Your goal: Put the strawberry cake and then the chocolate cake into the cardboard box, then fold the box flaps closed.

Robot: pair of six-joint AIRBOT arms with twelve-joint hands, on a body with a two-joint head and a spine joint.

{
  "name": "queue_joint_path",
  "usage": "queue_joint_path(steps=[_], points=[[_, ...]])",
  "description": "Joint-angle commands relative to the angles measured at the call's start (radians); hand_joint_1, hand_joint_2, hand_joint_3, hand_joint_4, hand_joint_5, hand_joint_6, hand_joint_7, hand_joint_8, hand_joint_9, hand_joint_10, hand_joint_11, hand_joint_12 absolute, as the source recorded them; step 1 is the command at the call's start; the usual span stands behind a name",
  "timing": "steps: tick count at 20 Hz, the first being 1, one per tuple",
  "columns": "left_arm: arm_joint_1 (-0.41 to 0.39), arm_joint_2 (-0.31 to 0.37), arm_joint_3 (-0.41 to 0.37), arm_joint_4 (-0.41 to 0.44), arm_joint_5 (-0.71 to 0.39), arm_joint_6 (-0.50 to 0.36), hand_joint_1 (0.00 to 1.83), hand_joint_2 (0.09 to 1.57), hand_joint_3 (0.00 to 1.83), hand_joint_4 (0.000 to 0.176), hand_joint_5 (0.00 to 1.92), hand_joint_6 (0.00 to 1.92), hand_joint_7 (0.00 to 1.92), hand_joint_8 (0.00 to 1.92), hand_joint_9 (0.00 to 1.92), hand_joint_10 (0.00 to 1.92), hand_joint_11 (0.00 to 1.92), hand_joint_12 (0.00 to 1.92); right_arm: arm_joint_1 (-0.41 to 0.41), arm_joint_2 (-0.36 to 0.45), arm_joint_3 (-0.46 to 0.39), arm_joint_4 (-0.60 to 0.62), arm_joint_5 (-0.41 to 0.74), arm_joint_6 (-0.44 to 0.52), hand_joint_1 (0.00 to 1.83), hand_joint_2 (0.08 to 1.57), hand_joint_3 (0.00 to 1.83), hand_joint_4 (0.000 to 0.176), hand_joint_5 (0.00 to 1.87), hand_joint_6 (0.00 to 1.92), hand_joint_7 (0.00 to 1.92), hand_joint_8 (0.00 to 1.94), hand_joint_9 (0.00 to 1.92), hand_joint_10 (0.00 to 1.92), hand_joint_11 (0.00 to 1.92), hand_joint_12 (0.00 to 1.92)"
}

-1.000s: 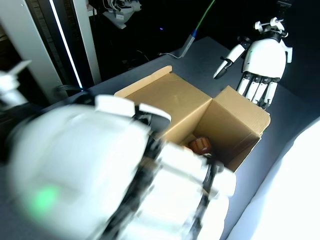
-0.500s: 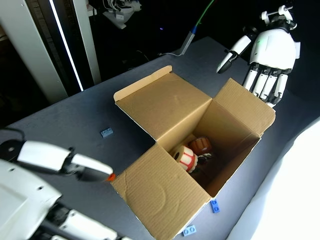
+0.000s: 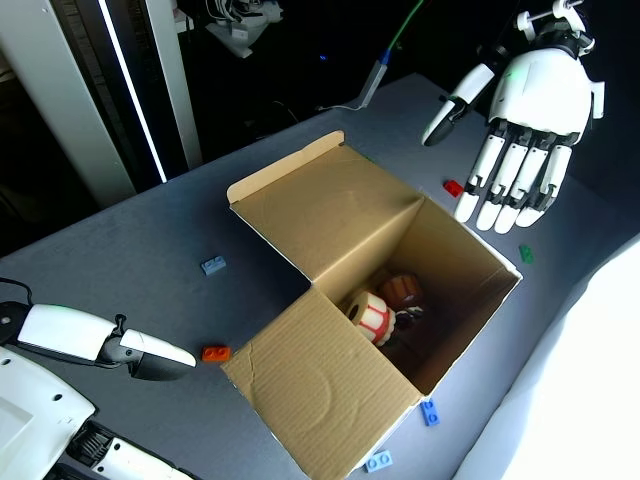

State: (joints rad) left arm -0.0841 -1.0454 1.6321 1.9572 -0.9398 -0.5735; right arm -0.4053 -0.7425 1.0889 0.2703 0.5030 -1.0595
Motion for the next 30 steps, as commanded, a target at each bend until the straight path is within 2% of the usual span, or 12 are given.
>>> queue_joint_path(steps=[1, 3, 5, 8, 12, 15, 18, 20, 22, 24, 26, 30], points=[[-0.014, 0.004, 0.000, -0.066, 0.018, -0.002, 0.00, 1.19, 0.00, 0.062, 0.30, 0.00, 0.38, 0.00, 0.42, 0.00, 0.00, 1.14, -0.004, 0.012, 0.001, 0.005, 0.172, -0.002, 0.06, 1.19, 0.00, 0.000, 0.26, 0.01, 0.28, 0.00, 0.29, 0.02, 0.00, 0.72], [-0.012, -0.009, -0.006, -0.050, 0.018, 0.001, 0.00, 1.18, 0.00, 0.056, 0.31, 0.00, 0.37, 0.00, 0.41, 0.00, 0.00, 1.11, -0.086, -0.002, 0.002, 0.005, 0.234, -0.008, 0.07, 1.20, 0.00, 0.000, 0.26, 0.00, 0.28, 0.00, 0.27, 0.01, 0.00, 0.67], [-0.003, -0.021, -0.013, -0.042, 0.018, 0.011, 0.00, 1.18, 0.00, 0.063, 0.30, 0.00, 0.38, 0.00, 0.42, 0.00, 0.00, 1.13, -0.140, -0.017, 0.002, 0.005, 0.263, -0.008, 0.05, 1.21, 0.00, 0.000, 0.24, 0.00, 0.26, 0.00, 0.27, 0.01, 0.00, 0.72], [0.011, -0.039, -0.027, -0.031, 0.022, 0.025, 0.00, 1.18, 0.00, 0.060, 0.33, 0.01, 0.40, 0.01, 0.43, 0.01, 0.00, 1.14, -0.172, -0.051, 0.019, -0.012, 0.216, -0.005, 0.05, 1.20, 0.00, 0.000, 0.26, 0.01, 0.29, 0.01, 0.28, 0.01, 0.00, 0.77], [0.025, -0.065, -0.036, -0.005, 0.026, 0.048, 0.00, 1.19, 0.00, 0.051, 0.31, 0.00, 0.40, 0.00, 0.44, 0.01, 0.00, 1.13, -0.196, -0.107, 0.055, -0.012, 0.202, -0.003, 0.03, 1.21, 0.00, 0.000, 0.23, 0.00, 0.25, 0.00, 0.25, 0.01, 0.00, 0.69], [0.046, -0.089, -0.021, 0.023, 0.026, 0.076, 0.00, 1.19, 0.00, 0.060, 0.30, 0.00, 0.40, 0.00, 0.44, 0.00, 0.00, 1.13, -0.198, -0.159, 0.079, -0.012, 0.187, -0.003, 0.00, 1.22, 0.00, 0.000, 0.25, 0.01, 0.28, 0.01, 0.27, 0.01, 0.00, 0.72], [0.071, -0.096, -0.008, 0.032, 0.026, 0.077, 0.00, 1.20, 0.00, 0.056, 0.32, 0.01, 0.40, 0.00, 0.43, 0.00, 0.00, 1.13, -0.176, -0.212, 0.113, -0.017, 0.176, -0.009, 0.00, 1.21, 0.00, 0.000, 0.25, 0.00, 0.26, 0.00, 0.27, 0.01, 0.00, 0.75], [0.079, -0.096, -0.010, 0.034, 0.026, 0.077, 0.00, 1.20, 0.00, 0.042, 0.35, 0.01, 0.42, 0.00, 0.45, 0.01, 0.00, 1.16, -0.175, -0.246, 0.136, -0.017, 0.175, -0.021, 0.00, 1.21, 0.00, 0.000, 0.26, 0.01, 0.28, 0.01, 0.28, 0.01, 0.00, 0.74], [0.080, -0.096, -0.011, 0.034, 0.026, 0.077, 0.00, 1.19, 0.00, 0.048, 0.31, 0.00, 0.40, 0.00, 0.44, 0.00, 0.00, 1.13, -0.173, -0.273, 0.156, -0.028, 0.175, -0.024, 0.00, 1.22, 0.00, 0.000, 0.23, 0.00, 0.24, 0.00, 0.24, 0.00, 0.00, 0.61], [0.078, -0.096, -0.009, 0.034, 0.026, 0.077, 0.00, 1.19, 0.00, 0.046, 0.34, 0.01, 0.39, 0.00, 0.43, 0.00, 0.02, 1.10, -0.166, -0.297, 0.172, -0.053, 0.175, -0.028, 0.02, 1.22, 0.00, 0.000, 0.21, 0.00, 0.22, 0.00, 0.23, 0.00, 0.00, 0.70], [0.071, -0.097, -0.006, 0.034, 0.026, 0.077, 0.00, 1.20, 0.00, 0.042, 0.32, 0.00, 0.39, 0.00, 0.44, 0.00, 0.04, 1.06, -0.160, -0.305, 0.176, -0.055, 0.175, -0.029, 0.03, 1.22, 0.00, 0.000, 0.22, 0.00, 0.21, 0.00, 0.24, 0.01, 0.00, 0.77], [0.041, -0.095, 0.006, 0.028, 0.025, 0.073, 0.00, 1.19, 0.00, 0.044, 0.32, 0.00, 0.43, 0.00, 0.49, 0.01, 0.09, 1.00, -0.117, -0.303, 0.175, -0.066, 0.175, -0.026, 0.09, 1.22, 0.00, 0.000, 0.22, 0.00, 0.20, 0.00, 0.19, 0.00, 0.00, 0.73]])
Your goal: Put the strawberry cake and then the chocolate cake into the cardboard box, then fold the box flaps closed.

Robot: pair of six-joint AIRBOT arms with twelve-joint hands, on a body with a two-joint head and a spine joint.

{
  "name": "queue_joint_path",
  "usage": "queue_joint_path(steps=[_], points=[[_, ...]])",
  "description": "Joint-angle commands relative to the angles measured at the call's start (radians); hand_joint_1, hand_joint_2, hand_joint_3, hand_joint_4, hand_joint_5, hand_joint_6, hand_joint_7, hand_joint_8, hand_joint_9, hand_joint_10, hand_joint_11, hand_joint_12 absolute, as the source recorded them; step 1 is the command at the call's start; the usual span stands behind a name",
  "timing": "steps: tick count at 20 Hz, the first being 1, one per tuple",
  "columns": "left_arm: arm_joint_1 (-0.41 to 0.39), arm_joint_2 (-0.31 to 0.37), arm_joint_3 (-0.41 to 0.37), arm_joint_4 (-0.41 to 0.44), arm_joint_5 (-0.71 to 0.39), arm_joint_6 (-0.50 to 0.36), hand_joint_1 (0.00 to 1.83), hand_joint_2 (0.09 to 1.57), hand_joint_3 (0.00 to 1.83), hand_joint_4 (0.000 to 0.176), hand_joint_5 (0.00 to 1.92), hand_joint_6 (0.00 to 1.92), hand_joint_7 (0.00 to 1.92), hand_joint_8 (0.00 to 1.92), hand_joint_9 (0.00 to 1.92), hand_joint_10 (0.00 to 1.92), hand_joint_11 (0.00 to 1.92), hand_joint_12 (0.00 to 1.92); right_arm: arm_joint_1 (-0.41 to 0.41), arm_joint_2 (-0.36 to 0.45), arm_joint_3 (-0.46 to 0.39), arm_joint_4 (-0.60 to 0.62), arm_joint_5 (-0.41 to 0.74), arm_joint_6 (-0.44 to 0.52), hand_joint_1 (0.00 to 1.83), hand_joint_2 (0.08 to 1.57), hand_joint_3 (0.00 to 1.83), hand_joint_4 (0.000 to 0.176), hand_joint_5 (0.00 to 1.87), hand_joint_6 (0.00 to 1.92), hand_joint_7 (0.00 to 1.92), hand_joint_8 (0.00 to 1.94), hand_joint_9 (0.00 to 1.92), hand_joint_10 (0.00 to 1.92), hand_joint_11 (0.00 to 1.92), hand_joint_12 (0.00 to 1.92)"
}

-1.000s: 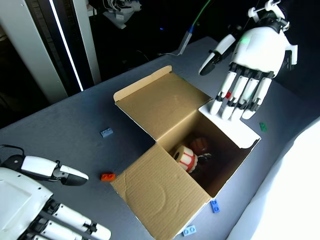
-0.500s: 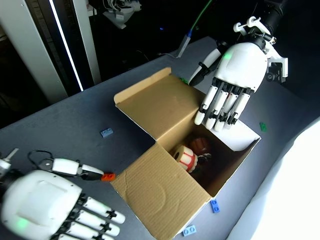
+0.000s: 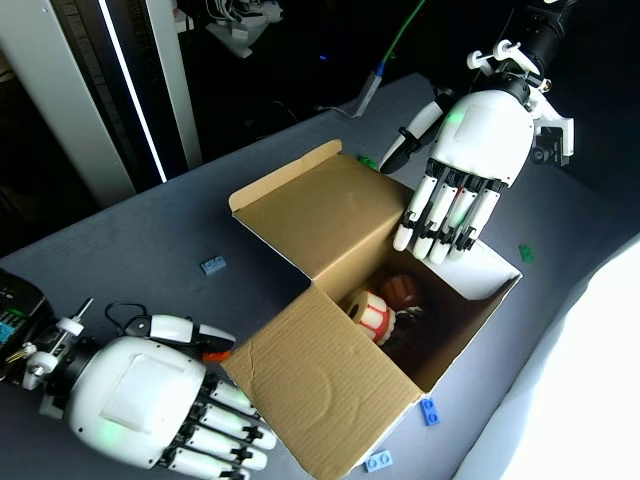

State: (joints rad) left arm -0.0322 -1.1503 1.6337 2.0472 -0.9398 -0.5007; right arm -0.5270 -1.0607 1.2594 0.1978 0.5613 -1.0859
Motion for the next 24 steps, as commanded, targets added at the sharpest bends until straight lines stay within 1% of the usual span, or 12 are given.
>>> queue_joint_path(steps=[1, 2, 4, 5, 9, 11, 12, 13, 15, 17, 22, 24], points=[[-0.018, 0.010, 0.009, -0.062, 0.024, -0.001, 0.00, 1.19, 0.00, 0.049, 0.32, 0.00, 0.44, 0.01, 0.50, 0.01, 0.09, 1.00, 0.018, 0.020, 0.005, 0.007, 0.115, 0.010, 0.09, 1.22, 0.00, 0.000, 0.22, 0.00, 0.20, 0.00, 0.18, 0.00, 0.00, 0.70], [-0.026, 0.010, 0.015, -0.062, 0.022, -0.002, 0.00, 1.20, 0.00, 0.043, 0.32, 0.00, 0.44, 0.01, 0.50, 0.01, 0.09, 1.00, 0.035, 0.028, 0.004, 0.007, 0.107, 0.032, 0.10, 1.22, 0.00, 0.000, 0.21, 0.00, 0.19, 0.00, 0.18, 0.00, 0.00, 0.73], [-0.043, 0.012, 0.027, -0.062, 0.018, -0.012, 0.00, 1.19, 0.00, 0.042, 0.32, 0.00, 0.45, 0.00, 0.51, 0.01, 0.11, 0.97, 0.078, 0.043, -0.004, 0.007, 0.080, 0.061, 0.08, 1.22, 0.00, 0.000, 0.21, 0.00, 0.19, 0.00, 0.18, 0.00, 0.00, 0.78], [-0.049, 0.012, 0.031, -0.062, 0.016, -0.013, 0.00, 1.19, 0.00, 0.048, 0.30, 0.00, 0.44, 0.00, 0.49, 0.00, 0.10, 0.96, 0.092, 0.049, -0.010, 0.006, 0.073, 0.060, 0.07, 1.22, 0.00, 0.000, 0.20, 0.00, 0.19, 0.00, 0.17, 0.00, 0.00, 0.76], [-0.087, 0.016, 0.062, -0.060, 0.007, -0.017, 0.00, 1.20, 0.00, 0.040, 0.35, 0.01, 0.44, 0.00, 0.50, 0.00, 0.10, 0.96, 0.165, 0.079, -0.053, -0.003, 0.046, 0.060, 0.03, 1.23, 0.00, 0.000, 0.16, 0.00, 0.18, 0.00, 0.16, 0.00, 0.00, 0.65], [-0.110, 0.019, 0.080, -0.046, 0.002, -0.017, 0.00, 1.21, 0.01, 0.031, 0.32, 0.00, 0.44, 0.00, 0.49, 0.00, 0.09, 0.96, 0.200, 0.092, -0.080, -0.014, 0.040, 0.059, 0.06, 1.21, 0.00, 0.000, 0.20, 0.01, 0.17, 0.00, 0.16, 0.01, 0.00, 0.67], [-0.122, 0.021, 0.091, -0.038, -0.003, -0.017, 0.00, 1.21, 0.00, 0.038, 0.31, 0.00, 0.43, 0.00, 0.48, 0.00, 0.09, 0.96, 0.220, 0.098, -0.092, -0.014, 0.034, 0.058, 0.08, 1.21, 0.00, 0.000, 0.21, 0.02, 0.18, 0.00, 0.16, 0.00, 0.00, 0.73], [-0.134, 0.023, 0.103, -0.031, -0.013, -0.017, 0.00, 1.20, 0.00, 0.038, 0.32, 0.00, 0.44, 0.00, 0.49, 0.00, 0.10, 0.96, 0.241, 0.103, -0.103, -0.014, 0.024, 0.058, 0.07, 1.21, 0.00, 0.000, 0.22, 0.01, 0.16, 0.00, 0.15, 0.00, 0.00, 0.72], [-0.155, 0.027, 0.125, -0.014, -0.032, -0.017, 0.00, 1.19, 0.00, 0.047, 0.32, 0.00, 0.43, 0.00, 0.49, 0.00, 0.10, 0.97, 0.276, 0.112, -0.126, -0.014, 0.009, 0.058, 0.06, 1.22, 0.00, 0.000, 0.19, 0.00, 0.17, 0.01, 0.17, 0.01, 0.00, 0.74], [-0.166, 0.037, 0.144, 0.003, -0.045, -0.019, 0.00, 1.19, 0.00, 0.044, 0.33, 0.01, 0.44, 0.00, 0.50, 0.01, 0.12, 0.97, 0.310, 0.120, -0.151, -0.014, -0.009, 0.050, 0.04, 1.23, 0.00, 0.000, 0.18, 0.00, 0.17, 0.00, 0.18, 0.01, 0.00, 0.67], [-0.153, 0.079, 0.153, 0.029, -0.079, -0.028, 0.00, 1.19, 0.00, 0.042, 0.35, 0.00, 0.43, 0.00, 0.48, 0.00, 0.08, 0.97, 0.364, 0.126, -0.187, -0.014, -0.048, 0.047, 0.05, 1.24, 0.00, 0.000, 0.21, 0.01, 0.20, 0.01, 0.20, 0.01, 0.00, 0.87], [-0.137, 0.101, 0.154, 0.040, -0.099, -0.025, 0.00, 1.19, 0.00, 0.049, 0.33, 0.00, 0.42, 0.00, 0.46, 0.00, 0.09, 0.98, 0.389, 0.121, -0.197, -0.014, -0.112, 0.031, 0.05, 1.25, 0.00, 0.000, 0.21, 0.01, 0.21, 0.00, 0.20, 0.01, 0.00, 0.84]])
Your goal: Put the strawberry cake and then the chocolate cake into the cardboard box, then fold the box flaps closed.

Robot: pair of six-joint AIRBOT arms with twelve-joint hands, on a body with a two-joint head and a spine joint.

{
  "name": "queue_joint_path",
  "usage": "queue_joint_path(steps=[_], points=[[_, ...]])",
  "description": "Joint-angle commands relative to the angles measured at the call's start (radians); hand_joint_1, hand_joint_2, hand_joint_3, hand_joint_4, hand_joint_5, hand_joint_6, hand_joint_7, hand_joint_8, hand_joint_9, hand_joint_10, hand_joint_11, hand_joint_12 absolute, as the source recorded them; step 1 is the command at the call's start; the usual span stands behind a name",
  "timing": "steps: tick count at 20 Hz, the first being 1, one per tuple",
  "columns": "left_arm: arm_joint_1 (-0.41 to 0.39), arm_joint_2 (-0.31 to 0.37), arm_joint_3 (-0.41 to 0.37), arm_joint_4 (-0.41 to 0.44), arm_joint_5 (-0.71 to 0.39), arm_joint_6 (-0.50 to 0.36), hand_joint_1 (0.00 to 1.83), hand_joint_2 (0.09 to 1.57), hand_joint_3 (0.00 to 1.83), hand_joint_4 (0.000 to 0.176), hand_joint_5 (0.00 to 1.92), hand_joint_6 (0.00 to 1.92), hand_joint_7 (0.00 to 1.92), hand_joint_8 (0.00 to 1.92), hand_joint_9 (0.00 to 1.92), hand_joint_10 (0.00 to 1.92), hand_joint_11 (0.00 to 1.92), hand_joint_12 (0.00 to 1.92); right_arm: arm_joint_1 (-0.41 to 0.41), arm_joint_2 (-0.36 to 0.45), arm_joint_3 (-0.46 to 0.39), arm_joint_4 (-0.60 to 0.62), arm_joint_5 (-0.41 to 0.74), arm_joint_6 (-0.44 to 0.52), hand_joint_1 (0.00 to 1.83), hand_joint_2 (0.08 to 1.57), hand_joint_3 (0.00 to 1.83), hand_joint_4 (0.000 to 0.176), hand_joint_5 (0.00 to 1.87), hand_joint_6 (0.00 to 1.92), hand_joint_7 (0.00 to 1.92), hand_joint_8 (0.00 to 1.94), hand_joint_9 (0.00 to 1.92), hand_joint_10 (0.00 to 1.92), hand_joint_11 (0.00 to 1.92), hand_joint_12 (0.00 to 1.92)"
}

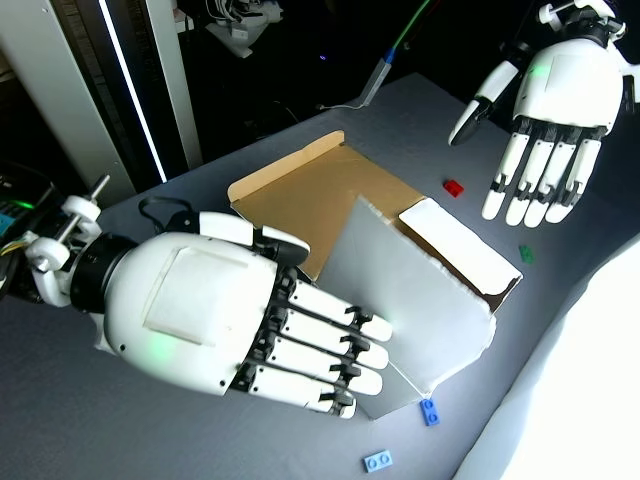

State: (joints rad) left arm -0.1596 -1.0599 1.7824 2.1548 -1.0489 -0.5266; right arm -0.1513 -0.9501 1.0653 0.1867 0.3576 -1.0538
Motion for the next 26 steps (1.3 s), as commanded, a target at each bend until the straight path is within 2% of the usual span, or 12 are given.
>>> queue_joint_path(steps=[1, 4, 5, 7, 11, 15, 17, 19, 21, 22, 24, 26], points=[[-0.002, 0.017, 0.005, -0.066, 0.004, 0.004, 0.00, 1.19, 0.00, 0.055, 0.31, 0.00, 0.42, 0.00, 0.45, 0.00, 0.07, 1.00, 0.020, 0.005, -0.003, -0.003, 0.072, -0.008, 0.05, 1.25, 0.00, 0.000, 0.21, 0.00, 0.20, 0.00, 0.19, 0.01, 0.00, 0.80], [0.038, 0.041, 0.003, -0.065, -0.016, 0.032, 0.00, 1.18, 0.00, 0.057, 0.30, 0.00, 0.40, 0.00, 0.43, 0.00, 0.02, 1.04, 0.032, -0.013, -0.001, -0.017, 0.007, -0.045, 0.00, 1.24, 0.00, 0.000, 0.20, 0.00, 0.20, 0.00, 0.22, 0.01, 0.00, 0.74], [0.053, 0.047, 0.002, -0.066, -0.022, 0.041, 0.00, 1.17, 0.00, 0.065, 0.30, 0.00, 0.39, 0.00, 0.42, 0.00, 0.01, 1.05, 0.034, -0.020, -0.001, -0.031, -0.019, -0.051, 0.00, 1.24, 0.00, 0.000, 0.20, 0.00, 0.21, 0.00, 0.23, 0.02, 0.00, 0.74], [0.085, 0.056, -0.005, -0.077, -0.024, 0.071, 0.00, 1.17, 0.00, 0.069, 0.29, 0.00, 0.38, 0.00, 0.41, 0.00, 0.00, 1.05, 0.033, -0.028, -0.001, -0.052, -0.045, -0.060, 0.00, 1.23, 0.00, 0.000, 0.20, 0.00, 0.23, 0.01, 0.24, 0.02, 0.00, 0.79], [0.156, 0.070, -0.022, -0.131, -0.041, 0.098, 0.00, 1.17, 0.00, 0.076, 0.30, 0.00, 0.40, 0.00, 0.42, 0.00, 0.00, 1.07, 0.032, -0.038, 0.004, -0.065, -0.049, -0.076, 0.00, 1.23, 0.00, 0.000, 0.22, 0.01, 0.26, 0.01, 0.27, 0.03, 0.00, 0.75], [0.218, 0.085, -0.046, -0.201, -0.094, 0.124, 0.00, 1.17, 0.00, 0.068, 0.34, 0.01, 0.41, 0.01, 0.42, 0.01, 0.00, 1.07, 0.022, -0.047, 0.004, -0.158, -0.063, -0.077, 0.00, 1.23, 0.00, 0.000, 0.20, 0.00, 0.21, 0.00, 0.25, 0.01, 0.00, 0.76], [0.236, 0.087, -0.049, -0.222, -0.109, 0.126, 0.00, 1.16, 0.00, 0.074, 0.33, 0.01, 0.40, 0.00, 0.41, 0.00, 0.00, 1.06, 0.021, -0.047, 0.004, -0.159, -0.067, -0.078, 0.00, 1.23, 0.00, 0.000, 0.20, 0.00, 0.21, 0.00, 0.24, 0.01, 0.00, 0.74], [0.263, 0.087, -0.053, -0.245, -0.120, 0.133, 0.00, 1.15, 0.00, 0.076, 0.30, 0.00, 0.35, 0.00, 0.37, 0.00, 0.00, 0.98, 0.020, -0.047, 0.004, -0.159, -0.062, -0.081, 0.00, 1.23, 0.00, 0.000, 0.21, 0.00, 0.23, 0.00, 0.26, 0.02, 0.00, 0.86], [0.283, 0.089, -0.057, -0.258, -0.121, 0.138, 0.00, 1.16, 0.00, 0.085, 0.30, 0.00, 0.34, 0.00, 0.35, 0.00, 0.00, 0.93, 0.023, -0.044, 0.004, -0.159, -0.030, -0.080, 0.00, 1.24, 0.00, 0.000, 0.20, 0.00, 0.23, 0.00, 0.24, 0.01, 0.00, 0.83], [0.291, 0.090, -0.058, -0.266, -0.121, 0.139, 0.00, 1.19, 0.01, 0.089, 0.30, 0.00, 0.31, 0.00, 0.32, 0.00, 0.00, 0.88, 0.026, -0.040, 0.003, -0.158, -0.013, -0.078, 0.03, 1.23, 0.00, 0.000, 0.24, 0.01, 0.25, 0.01, 0.27, 0.01, 0.00, 0.89], [0.303, 0.090, -0.059, -0.270, -0.121, 0.147, 0.00, 1.18, 0.00, 0.085, 0.28, 0.00, 0.30, 0.00, 0.33, 0.00, 0.00, 0.92, 0.037, -0.027, 0.000, -0.155, 0.007, -0.070, 0.08, 1.21, 0.00, 0.000, 0.26, 0.01, 0.27, 0.00, 0.26, 0.01, 0.00, 0.95], [0.312, 0.090, -0.059, -0.277, -0.121, 0.150, 0.00, 1.18, 0.00, 0.088, 0.27, 0.00, 0.29, 0.00, 0.33, 0.00, 0.00, 0.92, 0.048, -0.015, -0.003, -0.143, 0.015, -0.066, 0.06, 1.21, 0.00, 0.000, 0.26, 0.01, 0.25, 0.00, 0.22, 0.00, 0.00, 0.89]])
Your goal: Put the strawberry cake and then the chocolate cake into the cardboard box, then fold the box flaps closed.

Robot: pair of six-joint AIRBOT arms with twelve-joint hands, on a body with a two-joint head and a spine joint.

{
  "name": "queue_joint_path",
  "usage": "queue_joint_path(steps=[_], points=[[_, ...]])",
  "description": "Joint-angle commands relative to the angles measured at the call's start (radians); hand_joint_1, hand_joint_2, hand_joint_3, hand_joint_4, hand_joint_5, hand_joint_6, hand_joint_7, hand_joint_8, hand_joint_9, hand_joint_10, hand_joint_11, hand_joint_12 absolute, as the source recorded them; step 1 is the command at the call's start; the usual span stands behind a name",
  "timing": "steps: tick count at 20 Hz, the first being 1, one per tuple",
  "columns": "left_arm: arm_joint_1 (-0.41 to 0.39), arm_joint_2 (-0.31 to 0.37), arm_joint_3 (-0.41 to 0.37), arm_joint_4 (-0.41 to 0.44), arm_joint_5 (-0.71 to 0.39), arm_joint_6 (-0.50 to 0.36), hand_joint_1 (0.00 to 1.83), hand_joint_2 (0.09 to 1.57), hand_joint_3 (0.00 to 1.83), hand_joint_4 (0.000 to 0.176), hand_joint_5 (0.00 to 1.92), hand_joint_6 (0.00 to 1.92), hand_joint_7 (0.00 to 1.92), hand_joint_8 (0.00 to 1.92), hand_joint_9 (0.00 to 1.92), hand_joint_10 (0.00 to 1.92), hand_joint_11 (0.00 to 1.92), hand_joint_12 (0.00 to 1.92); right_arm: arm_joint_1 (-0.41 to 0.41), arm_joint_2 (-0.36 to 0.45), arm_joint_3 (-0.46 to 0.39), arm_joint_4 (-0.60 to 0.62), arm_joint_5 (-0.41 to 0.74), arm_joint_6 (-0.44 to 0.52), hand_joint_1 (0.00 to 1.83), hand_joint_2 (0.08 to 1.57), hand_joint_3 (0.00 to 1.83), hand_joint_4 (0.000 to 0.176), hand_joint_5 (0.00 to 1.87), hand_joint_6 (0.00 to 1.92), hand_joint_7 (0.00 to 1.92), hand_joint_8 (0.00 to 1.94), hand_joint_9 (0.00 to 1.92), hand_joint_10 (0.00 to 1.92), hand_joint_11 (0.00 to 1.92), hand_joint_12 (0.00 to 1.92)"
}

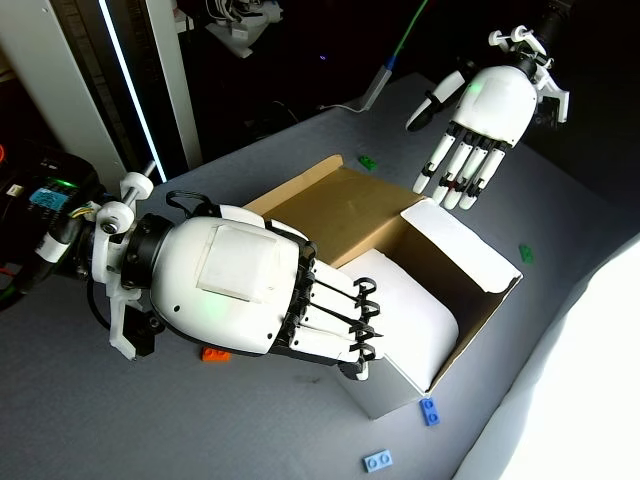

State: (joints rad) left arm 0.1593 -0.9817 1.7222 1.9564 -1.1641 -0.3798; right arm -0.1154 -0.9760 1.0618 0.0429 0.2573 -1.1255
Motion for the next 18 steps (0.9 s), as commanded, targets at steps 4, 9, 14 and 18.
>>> queue_joint_path(steps=[4, 9, 14, 18], points=[[0.014, 0.012, -0.005, -0.105, -0.015, 0.009, 0.00, 1.21, 0.01, 0.080, 0.27, 0.00, 0.31, 0.01, 0.35, 0.01, 0.00, 0.96, 0.026, 0.040, -0.001, 0.075, 0.136, 0.008, 0.04, 1.21, 0.00, 0.000, 0.23, 0.00, 0.22, 0.00, 0.18, 0.01, 0.00, 0.80], [0.023, 0.012, -0.026, -0.162, -0.052, 0.009, 0.00, 1.21, 0.00, 0.063, 0.29, 0.01, 0.33, 0.01, 0.37, 0.01, 0.00, 0.93, 0.023, 0.107, -0.018, 0.161, 0.182, 0.012, 0.08, 1.22, 0.00, 0.000, 0.23, 0.00, 0.24, 0.00, 0.23, 0.02, 0.00, 0.83], [0.040, 0.018, -0.092, -0.215, -0.093, 0.006, 0.00, 1.20, 0.00, 0.079, 0.28, 0.01, 0.31, 0.01, 0.34, 0.01, 0.00, 0.90, -0.039, 0.247, -0.090, 0.257, 0.256, 0.039, 0.07, 1.24, 0.00, 0.000, 0.24, 0.00, 0.24, 0.00, 0.25, 0.01, 0.00, 0.85], [0.079, 0.017, -0.136, -0.234, -0.107, 0.019, 0.00, 1.17, 0.00, 0.095, 0.25, 0.00, 0.30, 0.00, 0.33, 0.00, 0.00, 0.91, -0.103, 0.339, -0.111, 0.320, 0.246, 0.055, 0.00, 1.23, 0.00, 0.000, 0.24, 0.01, 0.22, 0.00, 0.22, 0.00, 0.00, 0.86]])
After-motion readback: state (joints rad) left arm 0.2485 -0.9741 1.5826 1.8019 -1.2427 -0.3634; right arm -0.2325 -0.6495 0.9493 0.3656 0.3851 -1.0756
